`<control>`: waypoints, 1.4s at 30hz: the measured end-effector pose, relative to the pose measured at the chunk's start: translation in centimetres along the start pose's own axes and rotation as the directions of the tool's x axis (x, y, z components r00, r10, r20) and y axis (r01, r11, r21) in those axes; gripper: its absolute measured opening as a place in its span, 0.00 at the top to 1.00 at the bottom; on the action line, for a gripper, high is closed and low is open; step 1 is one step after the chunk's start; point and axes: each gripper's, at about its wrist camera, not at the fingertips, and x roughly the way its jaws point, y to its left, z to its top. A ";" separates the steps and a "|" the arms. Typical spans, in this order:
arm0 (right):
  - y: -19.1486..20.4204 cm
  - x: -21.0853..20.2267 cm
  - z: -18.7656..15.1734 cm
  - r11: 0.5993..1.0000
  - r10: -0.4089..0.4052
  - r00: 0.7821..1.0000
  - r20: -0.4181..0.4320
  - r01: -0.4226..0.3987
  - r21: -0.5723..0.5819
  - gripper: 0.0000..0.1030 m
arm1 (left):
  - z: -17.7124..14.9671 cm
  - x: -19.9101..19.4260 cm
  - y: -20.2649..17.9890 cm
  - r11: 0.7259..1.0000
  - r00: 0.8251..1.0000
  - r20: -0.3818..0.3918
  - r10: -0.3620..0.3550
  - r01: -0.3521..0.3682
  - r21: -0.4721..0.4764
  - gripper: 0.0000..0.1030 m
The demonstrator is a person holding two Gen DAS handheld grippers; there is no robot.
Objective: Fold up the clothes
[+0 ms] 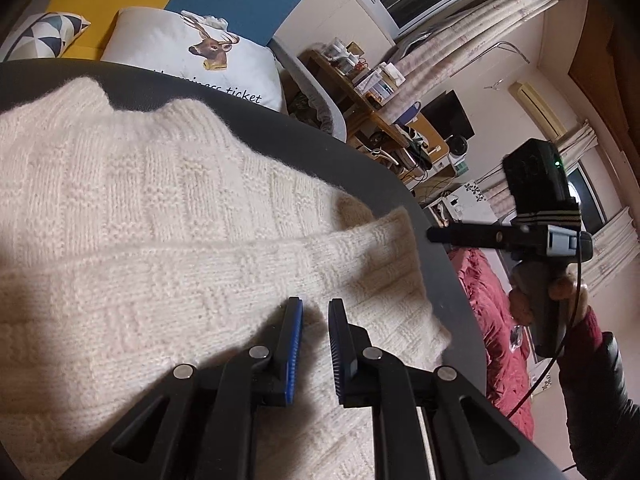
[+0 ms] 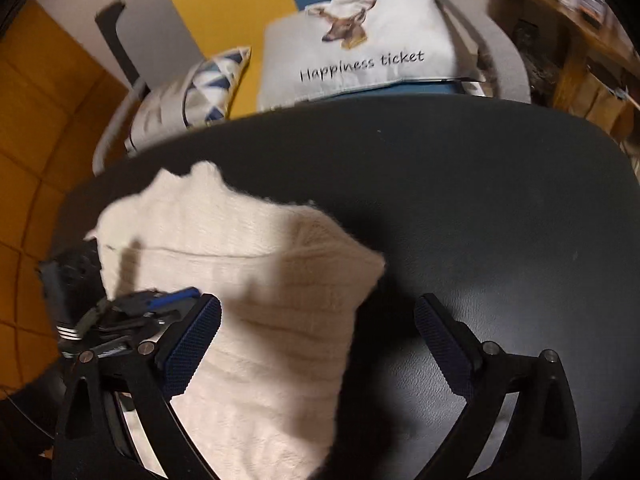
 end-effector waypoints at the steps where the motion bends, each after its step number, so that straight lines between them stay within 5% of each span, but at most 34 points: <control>1: 0.1 0.5 0.0 1.000 0.023 0.999 -0.023 -0.023 -0.006 0.04 | 0.0 0.0 0.0 1.000 1.000 0.000 -0.002 0.002 -0.001 0.88; 4: 0.8 2.6 -0.9 0.999 -0.037 0.999 -0.004 0.036 -0.031 0.09 | -0.1 -0.1 0.0 1.000 1.000 0.001 -0.003 0.003 -0.003 0.88; 5: 1.6 2.6 -1.5 0.995 -0.081 0.996 0.035 0.083 -0.063 0.18 | -0.1 -0.1 0.0 1.000 1.000 0.001 -0.002 0.002 -0.002 0.88; 9: 6.9 1.4 -6.4 0.936 -0.089 0.970 0.227 0.160 -0.313 0.18 | 0.0 -0.1 -0.2 1.000 1.000 -0.007 0.000 0.000 -0.005 0.88; 12: 7.5 1.4 -9.3 0.916 -0.151 0.949 0.277 0.240 -0.321 0.18 | 1.2 0.3 -0.7 1.000 0.997 -0.066 -0.031 0.031 -0.002 0.75; 17: 7.5 1.0 -11.1 0.921 -0.109 0.938 0.329 0.219 -0.321 0.17 | 7.1 1.6 -2.7 0.991 0.980 -0.148 -0.134 0.132 -0.026 0.70; 23: 9.1 0.3 -12.5 0.922 -0.051 0.925 0.377 0.188 -0.338 0.14 | 13.6 7.9 -4.4 0.988 0.924 -0.351 -0.153 0.131 -0.085 0.64; 28: 11.0 2.2 -14.0 0.915 -0.038 0.926 0.376 0.184 -0.359 0.14 | 13.8 13.1 -4.9 0.982 0.839 -0.512 -0.184 0.139 -0.124 0.64; 34: 12.6 4.0 -14.8 0.913 -0.035 0.930 0.365 0.178 -0.368 0.14 | 12.8 15.2 -7.4 0.975 0.748 -0.635 -0.194 0.220 -0.038 0.64; 39: 13.5 5.2 -14.8 0.902 -0.057 0.939 0.339 0.194 -0.387 0.14 | 12.3 16.9 -10.2 0.970 0.702 -0.711 -0.026 0.189 0.151 0.66; 41: 14.0 5.7 -15.0 0.893 -0.072 0.941 0.331 0.209 -0.398 0.13 | 11.5 17.5 -11.1 0.955 0.698 -0.713 0.071 0.159 0.250 0.72; 42: 14.2 5.8 -15.1 0.889 -0.084 0.940 0.331 0.221 -0.402 0.13 | 10.7 17.4 -11.6 0.934 0.709 -0.694 0.126 0.151 0.324 0.80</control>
